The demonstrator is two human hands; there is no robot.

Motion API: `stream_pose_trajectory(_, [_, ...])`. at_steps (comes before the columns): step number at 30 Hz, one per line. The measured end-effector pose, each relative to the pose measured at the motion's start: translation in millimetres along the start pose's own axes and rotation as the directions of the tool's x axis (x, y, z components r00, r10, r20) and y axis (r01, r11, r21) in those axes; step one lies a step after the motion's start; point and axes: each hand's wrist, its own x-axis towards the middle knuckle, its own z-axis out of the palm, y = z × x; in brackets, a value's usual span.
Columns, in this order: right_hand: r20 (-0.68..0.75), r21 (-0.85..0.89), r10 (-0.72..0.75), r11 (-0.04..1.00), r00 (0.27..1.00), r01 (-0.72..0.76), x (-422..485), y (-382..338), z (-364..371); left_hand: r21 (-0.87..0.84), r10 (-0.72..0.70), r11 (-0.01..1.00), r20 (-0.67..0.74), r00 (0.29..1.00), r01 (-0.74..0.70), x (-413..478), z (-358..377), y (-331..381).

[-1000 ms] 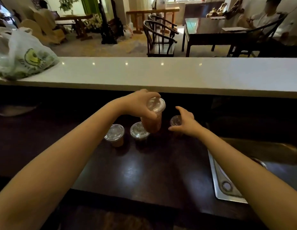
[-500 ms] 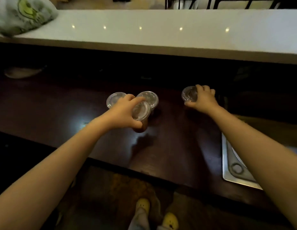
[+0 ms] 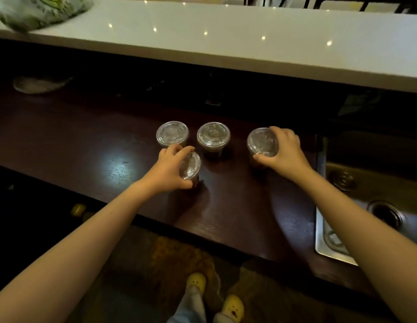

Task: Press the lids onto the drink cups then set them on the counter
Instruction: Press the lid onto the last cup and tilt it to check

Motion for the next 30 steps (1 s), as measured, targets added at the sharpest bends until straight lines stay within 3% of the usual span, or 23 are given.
stream_pose_trajectory(5, [0.073,0.008,-0.095,0.995,0.993,0.095,-32,-18,19,-0.036,-0.012,0.999,-0.046,0.999,0.011,1,4,-4])
stream_pose_trajectory(15, [0.137,0.054,-0.153,0.988,0.979,0.147,-85,-27,62,-0.080,-0.036,0.996,-0.101,0.994,0.028,3,15,-11])
stream_pose_trajectory(20, [0.085,0.074,-0.156,0.986,0.984,0.150,-93,-28,70,0.127,0.005,0.992,-0.112,0.994,0.009,3,23,-12])
stream_pose_trajectory(23, [0.127,0.127,-0.132,0.985,0.983,0.116,-96,-27,69,0.214,0.017,0.976,-0.237,0.971,0.035,-4,29,-6])
stream_pose_trajectory(26, [0.132,0.282,-0.026,0.959,0.991,-0.013,-91,-28,65,0.084,0.112,0.993,-0.449,0.886,-0.083,-18,41,26])
stream_pose_trajectory(28, [0.084,0.341,0.023,0.939,0.996,-0.051,-82,-27,68,-0.112,0.124,0.975,-0.437,0.891,-0.191,-24,59,54])
stream_pose_trajectory(30, [0.068,0.350,0.031,0.935,0.997,-0.053,-74,-26,74,-0.271,0.078,0.945,-0.363,0.929,-0.185,-25,82,73])
